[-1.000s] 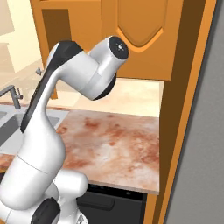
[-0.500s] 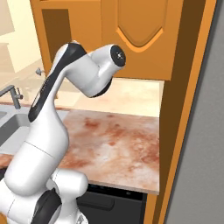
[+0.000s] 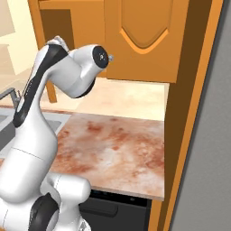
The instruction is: Open the cabinet and move the ladle to the pot. Then close the cabinet.
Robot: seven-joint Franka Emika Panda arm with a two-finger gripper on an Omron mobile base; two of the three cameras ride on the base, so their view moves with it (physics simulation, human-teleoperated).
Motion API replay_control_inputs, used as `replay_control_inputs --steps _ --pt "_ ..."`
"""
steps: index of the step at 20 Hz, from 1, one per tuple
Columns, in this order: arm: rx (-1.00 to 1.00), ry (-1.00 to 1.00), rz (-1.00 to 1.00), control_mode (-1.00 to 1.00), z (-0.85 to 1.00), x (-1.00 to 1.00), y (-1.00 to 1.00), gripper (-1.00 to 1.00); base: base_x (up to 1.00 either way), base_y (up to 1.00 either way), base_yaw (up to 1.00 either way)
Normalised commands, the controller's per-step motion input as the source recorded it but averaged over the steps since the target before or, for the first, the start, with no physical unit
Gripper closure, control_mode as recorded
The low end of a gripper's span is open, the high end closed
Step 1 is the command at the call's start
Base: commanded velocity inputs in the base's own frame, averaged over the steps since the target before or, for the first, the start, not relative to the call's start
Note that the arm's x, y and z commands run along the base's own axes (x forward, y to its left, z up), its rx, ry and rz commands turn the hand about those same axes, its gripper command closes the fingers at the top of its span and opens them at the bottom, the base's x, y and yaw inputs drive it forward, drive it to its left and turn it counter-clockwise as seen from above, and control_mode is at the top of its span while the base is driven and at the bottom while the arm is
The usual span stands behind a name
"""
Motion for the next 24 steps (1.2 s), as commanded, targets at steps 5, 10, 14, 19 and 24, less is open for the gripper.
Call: replay_control_inputs --steps 5,10,14,19,24 --pt "0.01 -0.05 0.02 -1.0 0.21 -0.19 0.76 -1.0 0.0 0.0 0.0" --pt "0.0 -0.05 0.02 -1.0 0.13 -0.33 0.88 -1.0 0.0 0.0 0.0" --pt "0.0 -0.05 0.0 -1.0 0.14 -0.12 0.56 -1.0 0.0 0.0 0.0" --pt "-0.17 -0.14 -0.07 -1.0 0.34 0.06 -0.31 -1.0 0.0 0.0 0.0" --pt "-0.38 -0.11 -0.2 -1.0 0.4 0.06 -0.85 -1.0 0.0 0.0 0.0"
